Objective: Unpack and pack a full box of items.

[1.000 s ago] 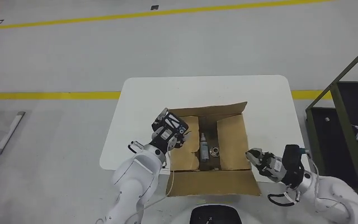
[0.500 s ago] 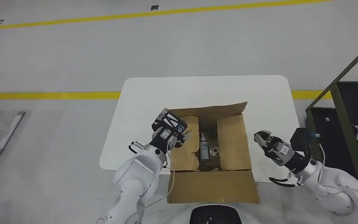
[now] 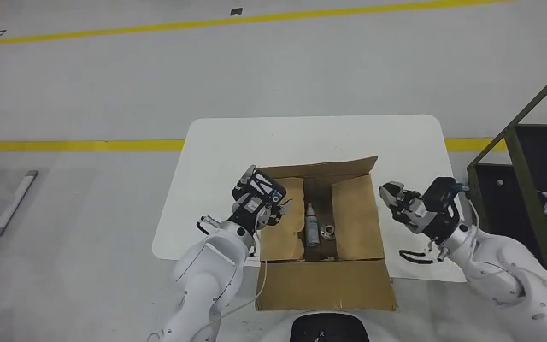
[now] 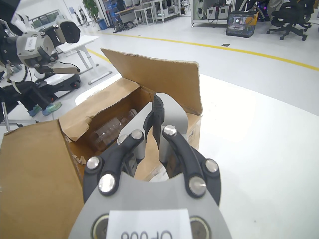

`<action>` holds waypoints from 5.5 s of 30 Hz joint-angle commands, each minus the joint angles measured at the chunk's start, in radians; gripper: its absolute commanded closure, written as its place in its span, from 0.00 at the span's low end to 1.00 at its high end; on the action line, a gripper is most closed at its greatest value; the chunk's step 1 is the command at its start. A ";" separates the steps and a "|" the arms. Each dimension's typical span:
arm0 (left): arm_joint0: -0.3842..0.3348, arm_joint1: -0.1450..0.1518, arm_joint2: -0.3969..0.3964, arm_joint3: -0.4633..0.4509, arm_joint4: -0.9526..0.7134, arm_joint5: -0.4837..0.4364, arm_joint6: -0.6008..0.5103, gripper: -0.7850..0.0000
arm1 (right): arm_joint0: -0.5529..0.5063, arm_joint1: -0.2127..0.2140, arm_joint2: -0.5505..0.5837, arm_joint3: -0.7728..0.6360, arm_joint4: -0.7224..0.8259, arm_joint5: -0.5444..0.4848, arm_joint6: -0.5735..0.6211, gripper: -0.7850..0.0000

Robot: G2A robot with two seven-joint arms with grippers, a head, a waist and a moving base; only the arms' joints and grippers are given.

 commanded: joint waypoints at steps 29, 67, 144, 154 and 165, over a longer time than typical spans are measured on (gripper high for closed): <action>0.000 0.000 0.000 0.000 0.000 0.000 0.000 0.00 | 0.626 -0.169 -0.433 0.603 -0.006 0.148 0.068 1.00; 0.002 0.001 0.001 0.000 0.008 -0.001 0.007 0.00 | 0.019 -0.089 -0.071 0.278 -0.142 0.001 -0.235 1.00; -0.154 -0.021 0.155 0.190 0.164 0.029 -0.092 0.00 | 0.102 -0.100 -0.031 0.194 -0.124 -0.191 -0.022 1.00; -0.197 -0.003 0.104 0.230 0.369 -0.040 -0.020 0.00 | 0.090 -0.098 -0.024 0.196 -0.109 -0.195 -0.017 1.00; -0.207 0.017 0.034 0.353 0.545 -0.052 0.077 0.00 | 0.050 -0.099 -0.001 0.174 -0.108 -0.146 -0.072 1.00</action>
